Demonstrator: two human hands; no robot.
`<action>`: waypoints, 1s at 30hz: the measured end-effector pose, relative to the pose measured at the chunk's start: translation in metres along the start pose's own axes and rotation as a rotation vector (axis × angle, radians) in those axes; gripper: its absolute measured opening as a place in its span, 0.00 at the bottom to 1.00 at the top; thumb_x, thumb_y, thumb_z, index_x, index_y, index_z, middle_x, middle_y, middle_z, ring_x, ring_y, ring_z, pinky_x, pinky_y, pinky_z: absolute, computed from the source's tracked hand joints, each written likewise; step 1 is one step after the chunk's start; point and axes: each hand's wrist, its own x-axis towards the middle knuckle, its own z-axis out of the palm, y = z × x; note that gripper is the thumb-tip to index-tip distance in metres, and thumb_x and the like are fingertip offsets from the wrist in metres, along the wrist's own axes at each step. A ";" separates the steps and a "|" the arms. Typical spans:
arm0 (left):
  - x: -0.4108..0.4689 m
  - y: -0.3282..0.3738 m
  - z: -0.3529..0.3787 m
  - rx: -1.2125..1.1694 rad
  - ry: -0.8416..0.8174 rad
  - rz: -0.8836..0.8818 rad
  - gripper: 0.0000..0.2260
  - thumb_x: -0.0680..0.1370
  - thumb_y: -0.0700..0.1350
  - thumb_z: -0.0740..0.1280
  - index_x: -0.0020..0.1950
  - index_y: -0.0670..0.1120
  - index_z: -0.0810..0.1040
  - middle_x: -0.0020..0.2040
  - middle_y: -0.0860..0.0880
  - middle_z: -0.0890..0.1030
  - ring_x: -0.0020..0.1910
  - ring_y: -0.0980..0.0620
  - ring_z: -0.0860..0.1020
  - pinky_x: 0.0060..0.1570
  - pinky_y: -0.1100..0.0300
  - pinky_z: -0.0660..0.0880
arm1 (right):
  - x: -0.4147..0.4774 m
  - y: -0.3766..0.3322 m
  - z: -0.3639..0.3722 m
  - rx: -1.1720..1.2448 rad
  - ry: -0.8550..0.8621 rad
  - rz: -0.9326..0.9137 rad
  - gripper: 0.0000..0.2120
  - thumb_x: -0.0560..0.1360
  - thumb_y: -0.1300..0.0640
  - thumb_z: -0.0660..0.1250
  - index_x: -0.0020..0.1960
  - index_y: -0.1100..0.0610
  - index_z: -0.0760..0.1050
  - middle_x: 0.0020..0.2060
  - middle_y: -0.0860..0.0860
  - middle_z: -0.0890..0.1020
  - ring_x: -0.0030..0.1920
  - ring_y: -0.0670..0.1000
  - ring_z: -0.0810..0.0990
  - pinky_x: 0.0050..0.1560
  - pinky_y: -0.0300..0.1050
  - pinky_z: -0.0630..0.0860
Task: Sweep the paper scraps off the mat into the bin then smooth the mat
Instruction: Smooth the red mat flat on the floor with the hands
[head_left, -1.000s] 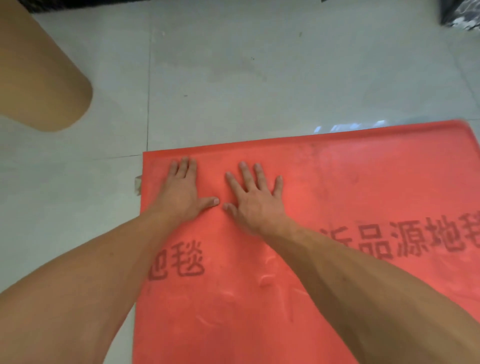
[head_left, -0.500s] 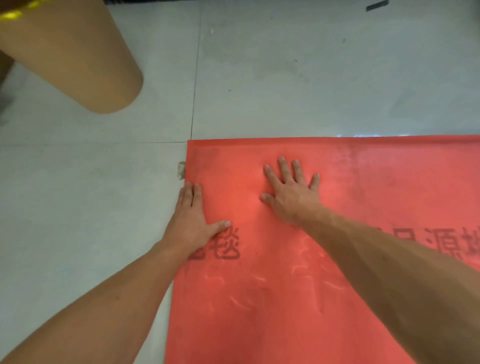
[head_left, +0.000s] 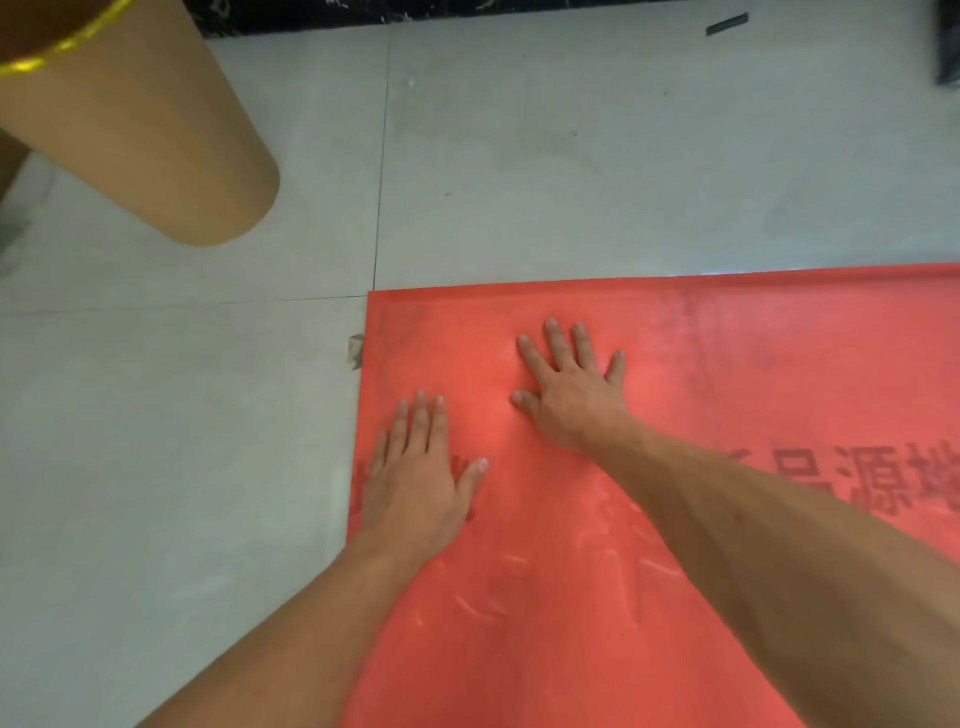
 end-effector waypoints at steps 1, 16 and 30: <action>0.008 0.013 0.002 -0.026 -0.018 0.035 0.38 0.77 0.66 0.51 0.78 0.49 0.41 0.79 0.48 0.42 0.77 0.47 0.40 0.75 0.50 0.46 | -0.001 0.002 0.001 0.010 0.017 -0.015 0.33 0.79 0.36 0.51 0.78 0.42 0.41 0.78 0.47 0.37 0.77 0.55 0.35 0.70 0.72 0.41; 0.039 0.039 0.009 0.173 -0.208 -0.022 0.45 0.73 0.70 0.55 0.78 0.46 0.42 0.78 0.41 0.44 0.76 0.37 0.45 0.74 0.45 0.52 | -0.036 0.128 -0.012 -0.042 0.091 -0.029 0.34 0.76 0.29 0.46 0.78 0.38 0.42 0.78 0.42 0.43 0.78 0.48 0.40 0.69 0.74 0.42; 0.050 0.020 0.016 0.370 -0.308 0.052 0.48 0.66 0.77 0.45 0.79 0.51 0.51 0.77 0.36 0.43 0.76 0.37 0.43 0.74 0.49 0.42 | -0.084 0.290 -0.018 0.089 0.140 0.383 0.37 0.76 0.30 0.48 0.79 0.43 0.41 0.79 0.49 0.41 0.78 0.53 0.40 0.73 0.67 0.45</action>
